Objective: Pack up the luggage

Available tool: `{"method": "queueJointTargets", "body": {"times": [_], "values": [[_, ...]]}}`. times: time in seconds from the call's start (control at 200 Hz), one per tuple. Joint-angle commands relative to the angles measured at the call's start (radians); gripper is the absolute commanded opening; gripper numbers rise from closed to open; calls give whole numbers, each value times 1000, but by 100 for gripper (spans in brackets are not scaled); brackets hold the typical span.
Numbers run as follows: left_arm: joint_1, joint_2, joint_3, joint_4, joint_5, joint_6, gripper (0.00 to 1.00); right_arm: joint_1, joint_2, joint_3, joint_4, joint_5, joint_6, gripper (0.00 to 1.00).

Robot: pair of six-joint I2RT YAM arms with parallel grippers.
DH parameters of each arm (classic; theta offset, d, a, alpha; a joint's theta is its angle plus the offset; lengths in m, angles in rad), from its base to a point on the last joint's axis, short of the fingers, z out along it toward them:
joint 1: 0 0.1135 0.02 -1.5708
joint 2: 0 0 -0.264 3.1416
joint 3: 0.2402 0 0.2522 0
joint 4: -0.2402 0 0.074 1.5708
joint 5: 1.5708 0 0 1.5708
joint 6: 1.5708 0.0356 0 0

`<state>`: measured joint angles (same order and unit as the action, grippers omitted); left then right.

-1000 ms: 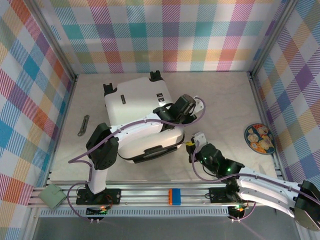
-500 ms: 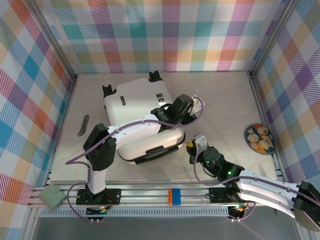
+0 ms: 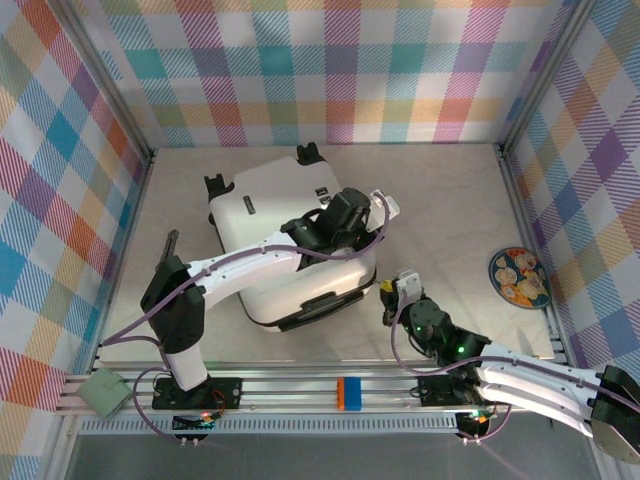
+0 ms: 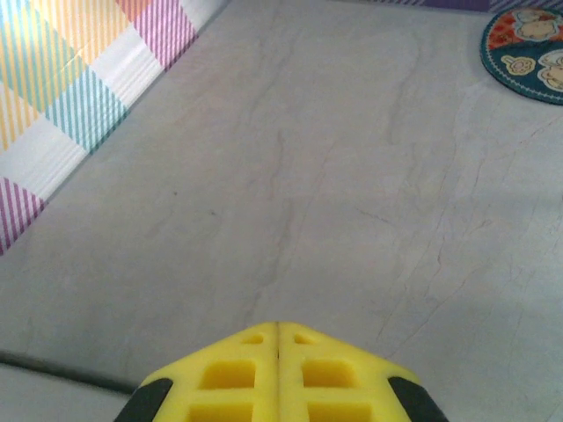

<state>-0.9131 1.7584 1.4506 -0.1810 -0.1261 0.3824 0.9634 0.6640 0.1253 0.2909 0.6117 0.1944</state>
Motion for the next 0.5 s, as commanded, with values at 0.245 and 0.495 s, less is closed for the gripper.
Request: {"method": "queueJointTargets", "body": {"times": [0.245,0.495], "values": [[119,-100,-22,-404,-257,-229,12,-72,48,99,-5,-11,-93,0],[272,-348,-123,-574,-378,-549,51,-72,63,122,-41,-69,-93,0]]}}
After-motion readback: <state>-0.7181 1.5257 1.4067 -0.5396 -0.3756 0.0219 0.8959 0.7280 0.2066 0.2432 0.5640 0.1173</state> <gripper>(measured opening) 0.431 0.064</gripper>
